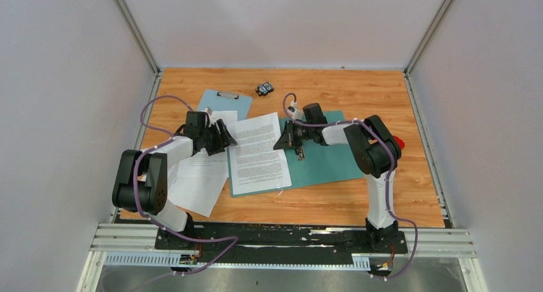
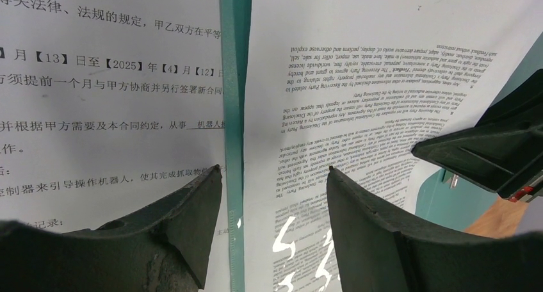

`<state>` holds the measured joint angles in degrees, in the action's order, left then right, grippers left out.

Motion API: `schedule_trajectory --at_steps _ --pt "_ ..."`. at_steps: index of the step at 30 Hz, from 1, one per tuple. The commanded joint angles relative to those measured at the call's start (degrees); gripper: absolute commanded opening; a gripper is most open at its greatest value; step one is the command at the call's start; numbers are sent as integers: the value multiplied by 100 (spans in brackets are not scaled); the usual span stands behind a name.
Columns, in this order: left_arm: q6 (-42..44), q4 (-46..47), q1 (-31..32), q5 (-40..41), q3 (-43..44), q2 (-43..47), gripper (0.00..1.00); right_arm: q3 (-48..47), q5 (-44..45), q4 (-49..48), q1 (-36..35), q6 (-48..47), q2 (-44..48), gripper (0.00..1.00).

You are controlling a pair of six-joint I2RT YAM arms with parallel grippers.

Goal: Put the files into the folder

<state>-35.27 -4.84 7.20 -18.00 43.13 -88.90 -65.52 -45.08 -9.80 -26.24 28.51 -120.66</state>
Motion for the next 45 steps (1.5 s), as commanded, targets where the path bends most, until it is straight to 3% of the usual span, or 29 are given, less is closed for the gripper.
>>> schedule_trajectory --at_steps 1,4,11,16,20,24,31,39,45 --pt "-54 281 18 -92 -2 53 69 79 239 -61 -48 101 144 0" --pt "-48 305 20 -106 55 13 69 8 258 26 -50 45 127 1" --pt "61 -54 18 -9 353 107 68 -306 643 1032 118 -629 693 27" --pt "332 -731 54 478 649 326 67 -293 1094 1742 159 -1053 1284 36" --pt "683 -1490 404 1102 988 685 67 -217 2191 2272 151 -1434 1630 40" --pt "655 -1460 765 1042 1073 859 66 -260 3130 2700 65 -1728 1791 47" --pt "557 -916 1342 732 1311 331 62 -391 3847 2965 -245 -1938 1708 47" --pt "470 -511 1403 625 1338 -439 57 -447 4493 3085 -765 -2065 1660 48" --pt "607 -734 1398 868 1356 -393 57 -502 4499 3334 -787 -2016 1700 36"
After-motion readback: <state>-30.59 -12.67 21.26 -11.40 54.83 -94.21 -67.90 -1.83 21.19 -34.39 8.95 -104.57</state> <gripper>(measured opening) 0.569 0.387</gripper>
